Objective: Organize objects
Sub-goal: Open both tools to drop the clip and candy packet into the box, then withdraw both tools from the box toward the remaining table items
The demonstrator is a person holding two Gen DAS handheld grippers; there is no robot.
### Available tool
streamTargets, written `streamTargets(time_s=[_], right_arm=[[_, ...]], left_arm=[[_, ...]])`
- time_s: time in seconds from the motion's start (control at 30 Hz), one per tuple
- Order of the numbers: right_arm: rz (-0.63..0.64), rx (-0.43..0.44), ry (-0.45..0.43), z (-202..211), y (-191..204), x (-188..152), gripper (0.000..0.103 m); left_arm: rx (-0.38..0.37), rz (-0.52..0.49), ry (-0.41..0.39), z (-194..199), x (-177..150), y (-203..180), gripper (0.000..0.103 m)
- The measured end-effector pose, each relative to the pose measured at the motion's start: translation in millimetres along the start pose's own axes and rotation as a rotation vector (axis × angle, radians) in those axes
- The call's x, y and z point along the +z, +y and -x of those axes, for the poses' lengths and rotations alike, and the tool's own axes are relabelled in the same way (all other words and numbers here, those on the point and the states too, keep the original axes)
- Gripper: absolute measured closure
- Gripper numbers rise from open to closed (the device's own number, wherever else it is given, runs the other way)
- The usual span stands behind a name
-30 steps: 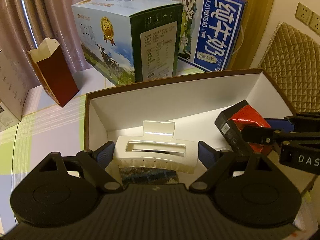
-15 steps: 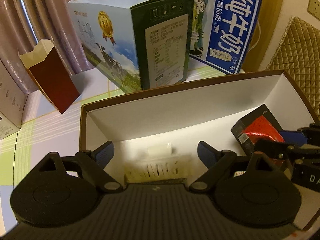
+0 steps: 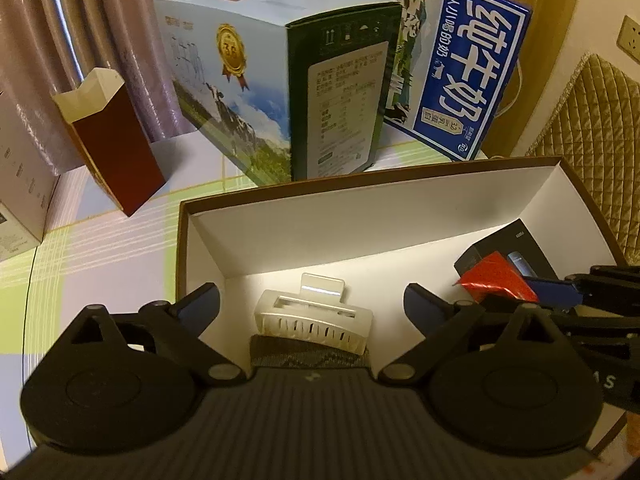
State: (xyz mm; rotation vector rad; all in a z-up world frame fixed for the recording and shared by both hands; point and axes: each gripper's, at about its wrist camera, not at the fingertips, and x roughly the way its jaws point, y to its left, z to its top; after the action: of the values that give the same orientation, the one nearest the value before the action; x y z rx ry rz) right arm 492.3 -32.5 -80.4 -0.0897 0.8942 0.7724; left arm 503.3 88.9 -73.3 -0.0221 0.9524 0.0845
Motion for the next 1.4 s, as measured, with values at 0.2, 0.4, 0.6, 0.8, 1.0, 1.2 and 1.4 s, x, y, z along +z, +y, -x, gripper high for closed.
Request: streamTargets(time_s=[0.2,0.4,0.6,0.8,1.0,1.2,1.4], right_arm=[[-0.007,-0.009,-0.042,9,1,0,0.036],[-0.016,-0.018,-0.04,24,-1,-12,0.024],[-0.029,-0.033,-0.048,43,0,-24,0.014],[-0.047,-0.045,-0.055,60,1,-33,0.009],[-0.077,-0.052,-0.072,78,-1,-40,0.007],[-0.087,-0.06,-0.095,97,3,-48,0.006],[-0.093,-0.061,-0.115,116,10,-56,0.005]], left_arm=[[-0.016,0.061,-0.005,15,-7,9,0.003],[-0.044,0.115,-0.008,35,-22,13,0.001],[-0.042,0.101,-0.016,53,-34,6,0.001],[-0.046,0.097,-0.031,73,-43,-3,0.001],[-0.055,0.112,-0.044,92,-55,-7,0.001],[-0.047,0.13,-0.049,111,-71,-9,0.001],[-0.043,0.148,-0.062,130,-85,-9,0.001]])
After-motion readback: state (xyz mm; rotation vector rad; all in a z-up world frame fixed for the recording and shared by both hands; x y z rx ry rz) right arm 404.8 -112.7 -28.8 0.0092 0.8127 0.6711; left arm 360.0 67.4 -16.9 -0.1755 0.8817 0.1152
